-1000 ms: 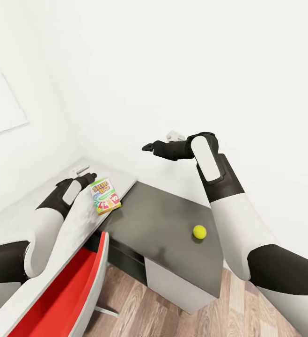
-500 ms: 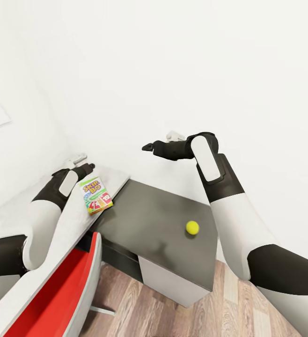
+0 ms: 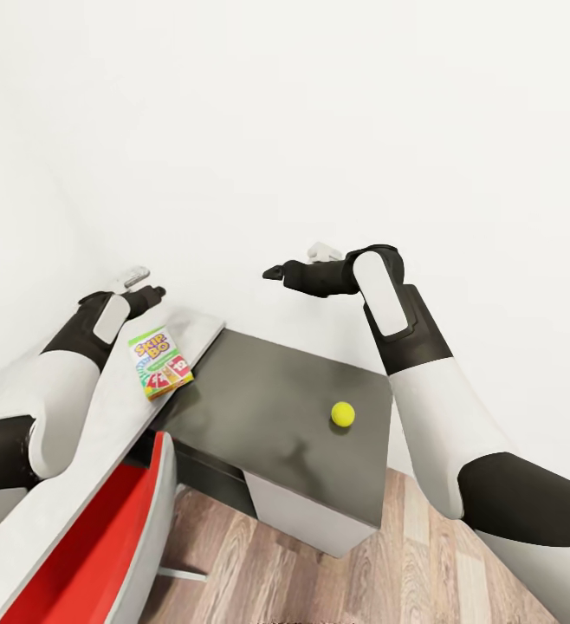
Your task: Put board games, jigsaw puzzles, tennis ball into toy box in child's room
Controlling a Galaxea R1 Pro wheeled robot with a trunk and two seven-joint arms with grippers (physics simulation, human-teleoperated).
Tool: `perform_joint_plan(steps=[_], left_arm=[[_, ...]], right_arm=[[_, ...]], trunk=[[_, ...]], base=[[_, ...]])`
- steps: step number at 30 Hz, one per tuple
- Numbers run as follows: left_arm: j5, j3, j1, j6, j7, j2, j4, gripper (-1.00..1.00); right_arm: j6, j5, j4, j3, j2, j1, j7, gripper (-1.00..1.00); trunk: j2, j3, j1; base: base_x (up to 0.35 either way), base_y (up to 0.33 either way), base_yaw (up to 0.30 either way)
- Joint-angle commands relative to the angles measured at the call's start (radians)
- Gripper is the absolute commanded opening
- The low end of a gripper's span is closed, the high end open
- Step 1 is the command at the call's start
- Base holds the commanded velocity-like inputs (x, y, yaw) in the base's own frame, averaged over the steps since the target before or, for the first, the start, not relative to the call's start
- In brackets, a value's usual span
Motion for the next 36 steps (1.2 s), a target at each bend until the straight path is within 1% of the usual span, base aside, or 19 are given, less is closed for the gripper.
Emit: perform_joint_plan(steps=[1, 5, 7, 14, 16, 22, 27, 36], left_arm=[[0.011, 0.001, -0.003, 0.011, 0.006, 0.002, -0.002, 1.00], [0.012, 0.001, -0.010, 0.034, 0.011, 0.018, 0.000, 1.00], [0.013, 0.001, -0.012, 0.039, 0.025, 0.023, 0.004, 1.00], [0.014, 0.001, -0.013, 0.052, 0.084, 0.030, 0.007, 1.00], [0.015, 0.001, -0.013, 0.059, 0.093, 0.030, 0.008, 1.00], [0.015, 0.000, -0.013, 0.067, 0.100, 0.033, 0.012, 1.00], [0.016, 0.000, -0.012, 0.079, 0.104, 0.046, 0.013, 1.00], [0.016, -0.003, -0.012, 0.081, 0.106, 0.050, 0.013, 1.00]], right_arm=[[0.002, -0.010, -0.001, 0.001, 0.000, -0.001, -0.010, 1.00], [0.002, -0.010, -0.001, 0.001, 0.000, -0.001, -0.010, 1.00], [0.002, -0.010, -0.001, 0.001, 0.000, -0.001, -0.010, 1.00], [0.002, -0.010, -0.002, 0.000, 0.000, -0.001, -0.010, 1.00], [0.002, -0.010, -0.004, 0.000, 0.000, -0.001, -0.010, 1.00], [0.002, -0.013, -0.033, 0.000, 0.000, -0.001, -0.010, 1.00], [0.002, -0.014, -0.055, 0.000, 0.000, -0.001, -0.010, 1.00], [0.002, -0.015, -0.064, 0.001, 0.000, -0.003, -0.010, 1.00]], trunk=[[-0.002, -0.003, 0.001], [-0.002, -0.009, 0.001], [-0.002, -0.012, 0.001], [-0.002, -0.023, 0.001], [-0.002, -0.026, 0.001], [-0.002, -0.030, 0.001], [-0.002, -0.031, 0.001], [-0.002, -0.031, 0.001]], base=[[0.000, 0.000, -0.129], [0.000, 0.000, -0.129], [0.000, 0.000, -0.129], [0.000, 0.000, -0.110], [0.000, 0.000, -0.041], [0.000, 0.000, -0.013], [0.000, 0.000, -0.002], [0.000, 0.000, 0.000]])
